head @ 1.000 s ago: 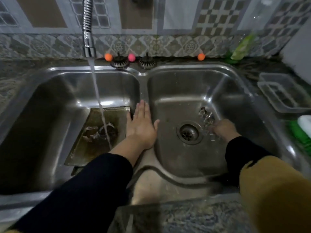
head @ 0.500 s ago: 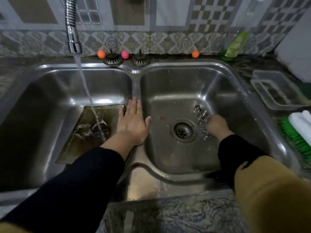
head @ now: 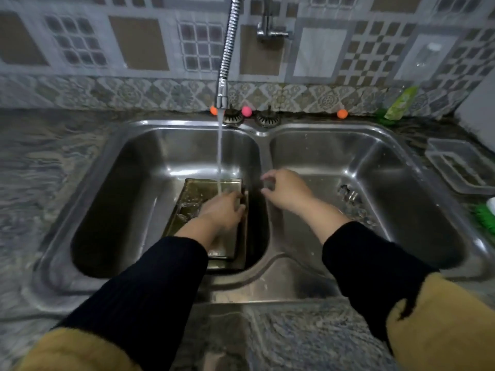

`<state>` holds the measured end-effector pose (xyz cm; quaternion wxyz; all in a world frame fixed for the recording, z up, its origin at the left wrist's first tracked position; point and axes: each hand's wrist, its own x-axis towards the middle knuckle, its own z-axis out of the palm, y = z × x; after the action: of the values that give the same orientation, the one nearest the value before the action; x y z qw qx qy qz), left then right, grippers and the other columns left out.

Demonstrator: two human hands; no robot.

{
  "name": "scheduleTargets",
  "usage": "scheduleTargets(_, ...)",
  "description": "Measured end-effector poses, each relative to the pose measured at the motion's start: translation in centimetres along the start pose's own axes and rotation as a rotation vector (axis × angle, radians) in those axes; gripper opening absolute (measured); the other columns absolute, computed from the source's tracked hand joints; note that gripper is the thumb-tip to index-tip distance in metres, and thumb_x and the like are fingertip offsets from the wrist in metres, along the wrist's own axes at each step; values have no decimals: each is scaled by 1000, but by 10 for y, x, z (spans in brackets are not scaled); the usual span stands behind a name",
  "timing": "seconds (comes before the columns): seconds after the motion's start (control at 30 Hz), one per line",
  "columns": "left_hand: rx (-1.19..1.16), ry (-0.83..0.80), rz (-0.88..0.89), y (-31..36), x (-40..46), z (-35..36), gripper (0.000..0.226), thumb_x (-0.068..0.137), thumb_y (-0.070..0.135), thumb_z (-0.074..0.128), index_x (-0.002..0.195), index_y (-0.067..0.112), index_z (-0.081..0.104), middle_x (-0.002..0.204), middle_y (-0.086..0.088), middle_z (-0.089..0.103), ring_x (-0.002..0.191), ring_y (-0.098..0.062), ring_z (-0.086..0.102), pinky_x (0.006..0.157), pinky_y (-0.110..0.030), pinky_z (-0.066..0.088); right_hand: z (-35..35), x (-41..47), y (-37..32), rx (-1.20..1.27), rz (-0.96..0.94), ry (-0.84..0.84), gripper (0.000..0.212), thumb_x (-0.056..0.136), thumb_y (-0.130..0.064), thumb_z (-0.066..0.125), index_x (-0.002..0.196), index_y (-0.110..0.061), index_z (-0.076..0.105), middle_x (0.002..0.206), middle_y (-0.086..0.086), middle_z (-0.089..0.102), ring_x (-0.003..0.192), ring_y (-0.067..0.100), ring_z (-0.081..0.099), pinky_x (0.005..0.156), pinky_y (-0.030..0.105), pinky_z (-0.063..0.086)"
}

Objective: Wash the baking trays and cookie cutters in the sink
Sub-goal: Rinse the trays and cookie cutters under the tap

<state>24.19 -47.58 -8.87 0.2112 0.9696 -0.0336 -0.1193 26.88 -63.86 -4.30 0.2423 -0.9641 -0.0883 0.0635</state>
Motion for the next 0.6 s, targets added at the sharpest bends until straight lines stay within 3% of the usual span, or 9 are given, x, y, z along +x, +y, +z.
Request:
scheduleTargets(0.07,-59,-32,-49,-24,-6,-3,24,93,28,51,115,26,60,126,-7,58,117,-29,56,98,-43,46,18,3,-24,-12,-73,-61,34,89,-27,61,122,-21,63,128,5,59,117,23,55,98,30,45)
scheduleTargets(0.2,-26,-128,-139,-66,-13,0,44,93,28,51,137,23,48,140,-7,48,125,-28,49,106,-41,40,67,15,-56,-68,-145,-261,34,88,-20,61,122,-19,63,130,6,57,120,24,53,97,28,42)
scheduleTargets(0.37,-7,-177,-183,-98,-14,5,48,97,25,49,142,14,41,148,-9,39,133,-26,41,109,-35,31,124,37,-70,-247,-98,-387,50,92,-22,54,141,-21,42,147,7,30,130,30,38,104,37,38)
scheduleTargets(0.5,-62,-165,-172,-105,-11,4,46,98,25,47,143,15,41,146,-9,42,132,-26,43,108,-35,34,136,38,-71,-361,-57,-266,36,97,-18,39,132,-14,46,124,9,45,104,28,51,85,38,47)
scheduleTargets(0.6,-142,-121,-236,-103,-9,4,42,98,27,43,139,20,44,141,-9,49,127,-28,47,106,-41,39,133,39,-73,-211,135,-299,32,93,-25,55,121,-10,59,122,10,54,104,26,59,88,37,51)
